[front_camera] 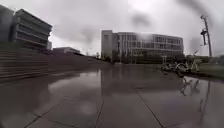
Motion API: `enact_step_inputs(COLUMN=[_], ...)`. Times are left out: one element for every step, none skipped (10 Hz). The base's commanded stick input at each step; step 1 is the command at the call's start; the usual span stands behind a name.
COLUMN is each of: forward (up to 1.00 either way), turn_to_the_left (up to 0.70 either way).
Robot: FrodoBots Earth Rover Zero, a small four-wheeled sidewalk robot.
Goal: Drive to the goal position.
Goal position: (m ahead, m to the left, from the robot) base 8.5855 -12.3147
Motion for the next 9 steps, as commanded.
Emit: enact_step_inputs(forward=[0.70,0.70,0.70,0.70,0.70,0.70,0.70,0.70,0.70], turn_to_the_left=[0.00,0.00,0.00,0.00,0.00,0.00,0.00,-0.06,-0.19])
